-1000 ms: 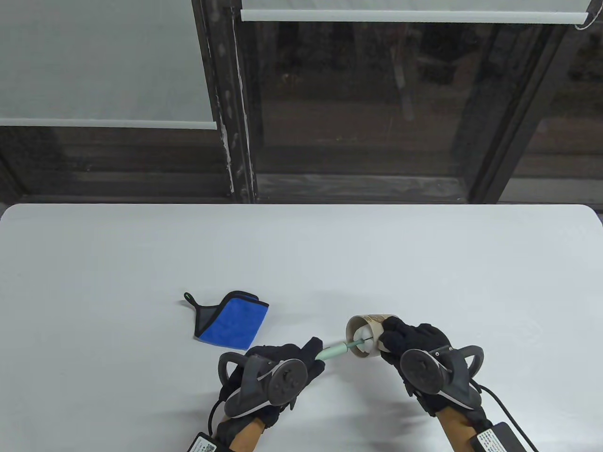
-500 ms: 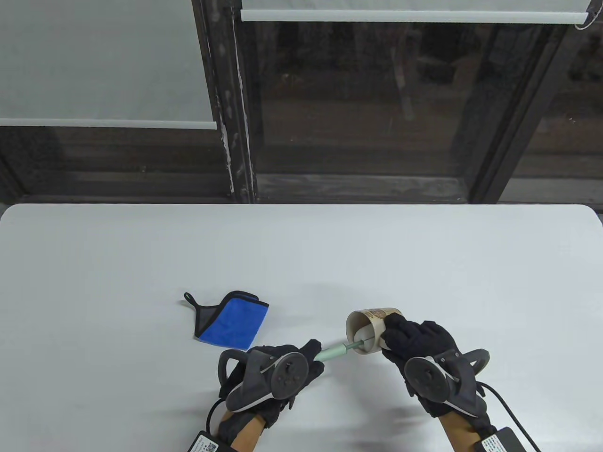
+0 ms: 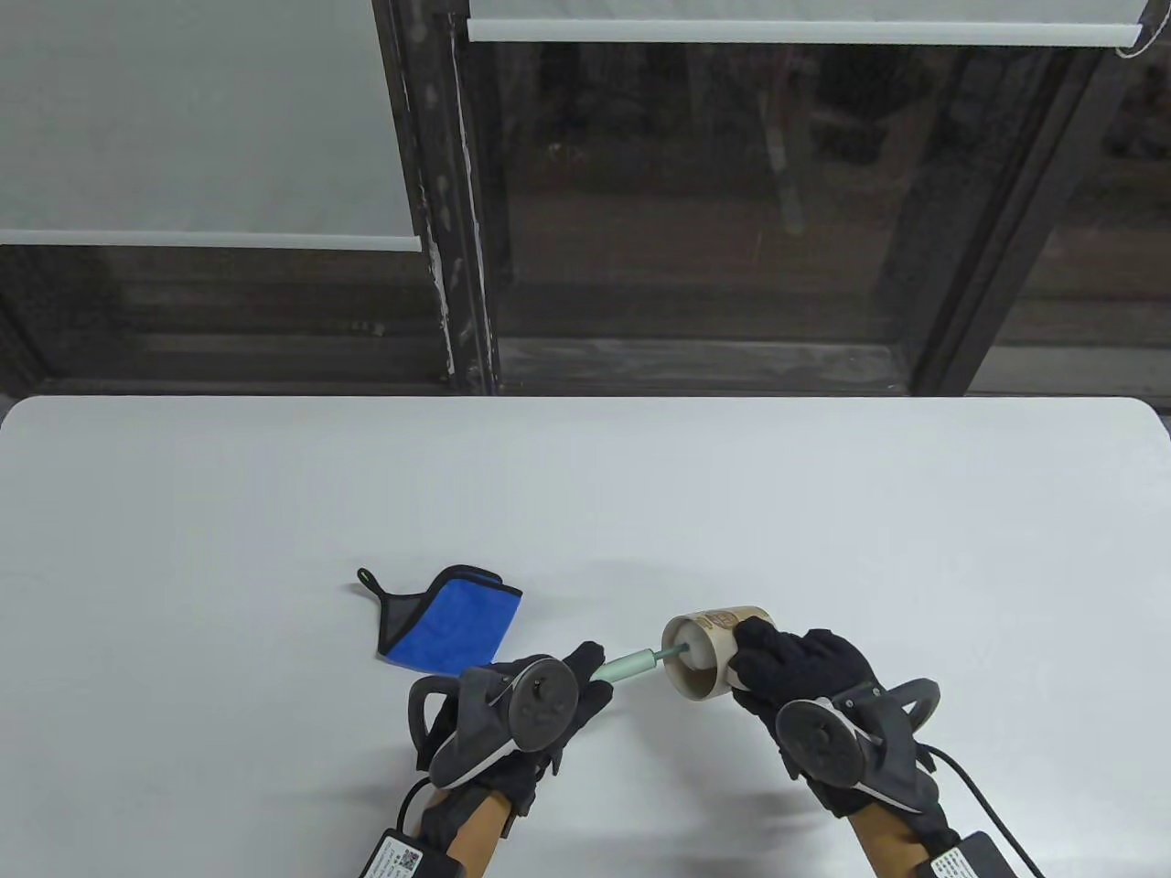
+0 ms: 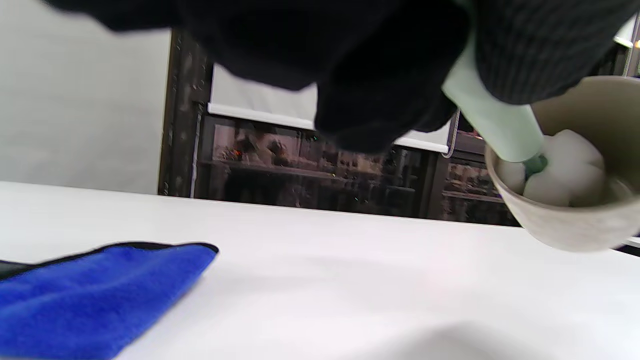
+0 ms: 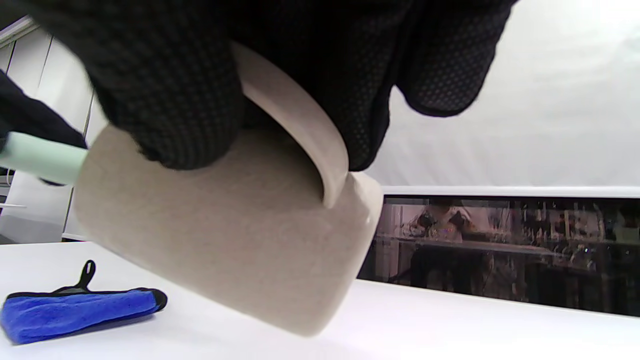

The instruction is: Brush the water cup with the cup brush

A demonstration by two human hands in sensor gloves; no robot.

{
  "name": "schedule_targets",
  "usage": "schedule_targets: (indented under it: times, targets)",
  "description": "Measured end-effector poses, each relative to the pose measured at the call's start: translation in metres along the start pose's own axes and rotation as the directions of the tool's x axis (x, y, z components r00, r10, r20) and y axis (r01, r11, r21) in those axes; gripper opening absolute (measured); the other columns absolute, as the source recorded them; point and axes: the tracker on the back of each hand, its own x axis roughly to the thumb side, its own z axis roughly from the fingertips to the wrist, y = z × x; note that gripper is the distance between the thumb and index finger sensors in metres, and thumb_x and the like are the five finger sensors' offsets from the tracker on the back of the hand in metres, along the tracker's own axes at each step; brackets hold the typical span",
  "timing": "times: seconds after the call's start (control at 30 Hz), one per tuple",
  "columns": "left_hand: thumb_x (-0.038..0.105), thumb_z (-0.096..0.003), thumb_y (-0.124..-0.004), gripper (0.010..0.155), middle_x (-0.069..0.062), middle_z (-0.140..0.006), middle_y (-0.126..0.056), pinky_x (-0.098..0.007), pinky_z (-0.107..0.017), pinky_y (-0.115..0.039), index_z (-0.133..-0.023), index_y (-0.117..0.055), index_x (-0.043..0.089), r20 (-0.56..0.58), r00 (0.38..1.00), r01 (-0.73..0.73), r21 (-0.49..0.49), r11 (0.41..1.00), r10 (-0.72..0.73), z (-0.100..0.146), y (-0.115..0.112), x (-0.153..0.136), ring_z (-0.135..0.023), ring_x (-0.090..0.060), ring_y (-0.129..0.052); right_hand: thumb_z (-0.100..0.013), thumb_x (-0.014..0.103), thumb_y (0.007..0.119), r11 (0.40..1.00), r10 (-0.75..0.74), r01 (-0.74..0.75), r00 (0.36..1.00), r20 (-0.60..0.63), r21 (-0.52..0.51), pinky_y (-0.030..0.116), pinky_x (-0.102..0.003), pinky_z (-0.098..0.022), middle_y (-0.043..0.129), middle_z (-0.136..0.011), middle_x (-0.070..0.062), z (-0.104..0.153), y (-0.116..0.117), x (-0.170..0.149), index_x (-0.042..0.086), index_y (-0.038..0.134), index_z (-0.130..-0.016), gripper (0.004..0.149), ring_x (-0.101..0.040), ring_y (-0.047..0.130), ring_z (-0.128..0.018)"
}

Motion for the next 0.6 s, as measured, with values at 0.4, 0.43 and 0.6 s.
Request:
schedule_targets:
  times: [0.4,0.43,0.6]
  targets:
    - [0.068,-0.0375,-0.083,0.05,0.009,-0.035,-0.111,-0.028,-0.013,-0.087,-0.083,-0.091,0.05,-0.008,0.996,0.089,0.175,0.981,-0.089,0.011,0.015,0.011,-0.004,-0.006,-0.097,-0.038,0.053,0.093,0.995,0.006,-0.001,0.999,-0.048,0.101,0.081,-0.036,-0.062,0.084,-0.089,0.018,-0.006,0.019,-0.008,0.045,0.085,-0.071,0.035,-0.004,0.102,-0.074]
    - [0.068,-0.0373,-0.082,0.05,0.01,-0.037,-0.111,-0.028,-0.014,-0.087,-0.084,-0.09,0.051,-0.025,0.994,0.112,0.178,0.978,-0.11,0.011,0.014,0.009,-0.005,-0.006,-0.097,-0.038,0.054,0.093,0.996,0.006,-0.002,0.999,-0.041,0.093,0.081,-0.036,-0.062,0.084,-0.089,0.018,-0.005,0.017,-0.007,0.045,0.086,-0.071,0.035,-0.003,0.102,-0.074]
    - [0.068,-0.0373,-0.081,0.052,0.009,-0.036,-0.11,-0.03,-0.014,-0.086,-0.086,-0.088,0.05,-0.021,0.999,0.032,0.023,0.999,-0.031,0.0,0.0,-0.001,-0.004,-0.008,-0.097,-0.038,0.054,0.093,1.0,-0.007,0.007,1.0,-0.011,0.026,0.081,-0.037,-0.061,0.086,-0.088,0.018,-0.002,0.006,0.0,0.044,0.086,-0.071,0.035,-0.004,0.103,-0.073]
